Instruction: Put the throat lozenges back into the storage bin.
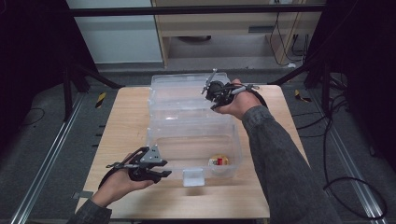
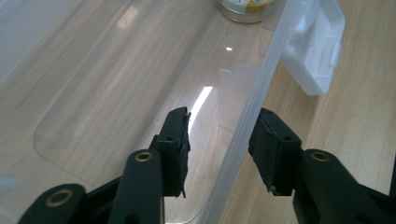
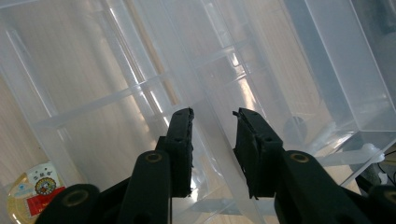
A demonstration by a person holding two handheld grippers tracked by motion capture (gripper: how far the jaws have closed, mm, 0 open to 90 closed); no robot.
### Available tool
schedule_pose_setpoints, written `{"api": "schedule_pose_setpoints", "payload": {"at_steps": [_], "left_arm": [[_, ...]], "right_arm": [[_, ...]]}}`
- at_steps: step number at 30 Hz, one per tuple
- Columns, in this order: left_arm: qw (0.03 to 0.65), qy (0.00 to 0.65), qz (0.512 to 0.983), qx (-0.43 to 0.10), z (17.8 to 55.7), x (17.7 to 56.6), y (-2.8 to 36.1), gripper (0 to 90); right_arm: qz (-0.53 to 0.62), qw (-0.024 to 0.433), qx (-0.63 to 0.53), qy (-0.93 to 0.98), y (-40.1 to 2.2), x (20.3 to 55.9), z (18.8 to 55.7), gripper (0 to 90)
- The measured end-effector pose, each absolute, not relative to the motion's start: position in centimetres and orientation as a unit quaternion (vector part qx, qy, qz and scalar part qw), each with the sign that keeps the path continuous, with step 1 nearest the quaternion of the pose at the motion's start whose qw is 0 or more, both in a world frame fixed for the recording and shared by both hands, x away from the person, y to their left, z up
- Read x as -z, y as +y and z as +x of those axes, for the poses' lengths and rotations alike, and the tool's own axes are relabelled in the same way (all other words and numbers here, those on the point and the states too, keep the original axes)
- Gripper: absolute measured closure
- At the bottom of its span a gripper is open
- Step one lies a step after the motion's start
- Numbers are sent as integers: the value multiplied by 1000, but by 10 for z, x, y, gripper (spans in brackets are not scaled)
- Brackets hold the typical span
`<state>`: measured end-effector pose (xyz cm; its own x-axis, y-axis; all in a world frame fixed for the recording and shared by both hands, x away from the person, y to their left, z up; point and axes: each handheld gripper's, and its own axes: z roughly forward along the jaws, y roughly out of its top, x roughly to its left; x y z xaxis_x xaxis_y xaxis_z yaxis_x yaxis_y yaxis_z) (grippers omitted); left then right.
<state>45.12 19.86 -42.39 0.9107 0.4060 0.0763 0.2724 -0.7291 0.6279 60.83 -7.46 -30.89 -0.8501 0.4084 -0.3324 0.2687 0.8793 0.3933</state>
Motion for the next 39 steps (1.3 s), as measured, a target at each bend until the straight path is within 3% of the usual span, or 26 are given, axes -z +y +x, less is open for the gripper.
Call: {"api": "schedule_pose_setpoints", "payload": {"at_steps": [7,39], "left_arm": [[316,176,927,-97,451,423,199,734],[315,191,926,-79,457,424,202,717]], "right_arm": [[180,207,-168,947,-75,308,607,698],[186,194,-166,949,-73,307,611,702]]}}
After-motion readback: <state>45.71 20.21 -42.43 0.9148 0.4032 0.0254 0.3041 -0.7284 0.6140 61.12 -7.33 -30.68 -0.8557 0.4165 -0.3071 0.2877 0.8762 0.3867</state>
